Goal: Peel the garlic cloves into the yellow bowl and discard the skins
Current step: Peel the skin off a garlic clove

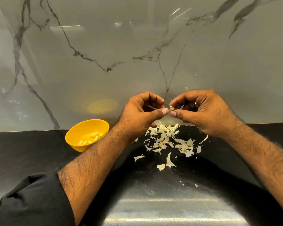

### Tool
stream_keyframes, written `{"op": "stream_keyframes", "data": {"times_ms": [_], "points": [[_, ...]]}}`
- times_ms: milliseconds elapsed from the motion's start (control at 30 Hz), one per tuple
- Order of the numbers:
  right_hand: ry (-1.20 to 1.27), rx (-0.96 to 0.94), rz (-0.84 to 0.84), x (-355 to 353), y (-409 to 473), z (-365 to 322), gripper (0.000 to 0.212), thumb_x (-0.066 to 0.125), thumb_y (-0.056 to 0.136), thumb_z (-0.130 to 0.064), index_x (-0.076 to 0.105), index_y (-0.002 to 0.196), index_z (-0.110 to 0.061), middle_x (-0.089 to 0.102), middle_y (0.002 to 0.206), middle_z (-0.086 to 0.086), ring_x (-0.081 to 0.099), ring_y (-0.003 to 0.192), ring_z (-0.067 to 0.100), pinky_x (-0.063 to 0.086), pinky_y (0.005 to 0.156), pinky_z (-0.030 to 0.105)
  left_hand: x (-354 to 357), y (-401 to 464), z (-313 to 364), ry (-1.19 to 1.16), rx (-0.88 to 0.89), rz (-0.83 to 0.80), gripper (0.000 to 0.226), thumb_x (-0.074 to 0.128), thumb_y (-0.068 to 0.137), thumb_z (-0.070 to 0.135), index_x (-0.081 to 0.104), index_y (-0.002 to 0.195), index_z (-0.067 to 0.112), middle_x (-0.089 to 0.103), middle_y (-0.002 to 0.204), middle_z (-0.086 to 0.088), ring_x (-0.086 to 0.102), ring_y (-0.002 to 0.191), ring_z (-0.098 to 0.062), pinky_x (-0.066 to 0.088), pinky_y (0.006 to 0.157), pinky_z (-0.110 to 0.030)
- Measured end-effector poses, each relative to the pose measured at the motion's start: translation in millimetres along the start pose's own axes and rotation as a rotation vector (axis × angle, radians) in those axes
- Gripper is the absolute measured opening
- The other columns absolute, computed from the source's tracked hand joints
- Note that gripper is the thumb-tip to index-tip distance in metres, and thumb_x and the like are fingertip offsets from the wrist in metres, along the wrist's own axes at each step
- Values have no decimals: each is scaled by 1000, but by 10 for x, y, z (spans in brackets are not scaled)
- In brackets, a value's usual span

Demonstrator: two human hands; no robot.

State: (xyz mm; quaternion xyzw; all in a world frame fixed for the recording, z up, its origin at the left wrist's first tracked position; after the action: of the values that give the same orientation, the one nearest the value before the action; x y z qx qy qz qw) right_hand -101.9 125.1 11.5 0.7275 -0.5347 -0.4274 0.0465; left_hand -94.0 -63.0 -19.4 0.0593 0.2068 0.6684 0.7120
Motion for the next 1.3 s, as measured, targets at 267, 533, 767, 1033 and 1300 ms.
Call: {"op": "stream_keyframes", "data": {"times_ms": [267, 533, 767, 1033, 1300], "points": [[3, 20, 20, -1, 0, -7, 18, 86, 84, -15, 79, 98, -23, 77, 87, -9, 75, 79, 12, 64, 75, 26, 22, 13, -14, 51, -5, -27, 23, 80, 92, 29, 77, 99, 7, 77, 91, -12, 67, 73, -16, 55, 57, -27], [86, 60, 11, 13, -10, 23, 14, 84, 85, -14, 79, 97, -18, 78, 85, -4, 76, 74, 16, 65, 70, 29, 73, 5, -17, -39, -14, -109, 16, 70, 101, 13, 76, 106, -1, 77, 92, -9, 68, 73, -20, 55, 55, -26], [494, 207, 20, 60, -7, 151, 29, 83, 78, -15, 75, 103, -5, 77, 92, 14, 71, 73, 24, 58, 63, 36, 91, 5, 7, -28, -27, -92, 12, 62, 104, 8, 70, 100, -1, 69, 82, -10, 65, 64, -20, 53, 51, -27], [840, 303, 118, -58, -5, 255, 25, 71, 86, -16, 69, 111, -12, 75, 102, 12, 68, 88, 20, 51, 67, 31, 61, -13, -37, 174, -79, -120, 10, 74, 95, 8, 74, 91, -1, 72, 73, -3, 65, 61, -11, 51, 51, -22], [650, 299, 94, 15, -22, 255, 35, 78, 80, -15, 77, 113, -5, 77, 103, 15, 68, 89, 23, 54, 73, 34, -52, -4, 63, 417, 46, 8, 6, 80, 94, 19, 80, 99, 21, 76, 86, 8, 72, 77, -3, 64, 76, -28]]}}
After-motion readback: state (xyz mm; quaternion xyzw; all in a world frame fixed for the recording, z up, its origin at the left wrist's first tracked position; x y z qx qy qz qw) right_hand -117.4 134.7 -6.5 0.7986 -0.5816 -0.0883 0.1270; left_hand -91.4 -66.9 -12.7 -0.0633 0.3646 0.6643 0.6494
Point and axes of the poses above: each hand's wrist, its own y-axis towards the middle knuckle, its own x-axis out of the palm, z = x × y, the point moved 7 cm from there along y, towards the middle knuckle
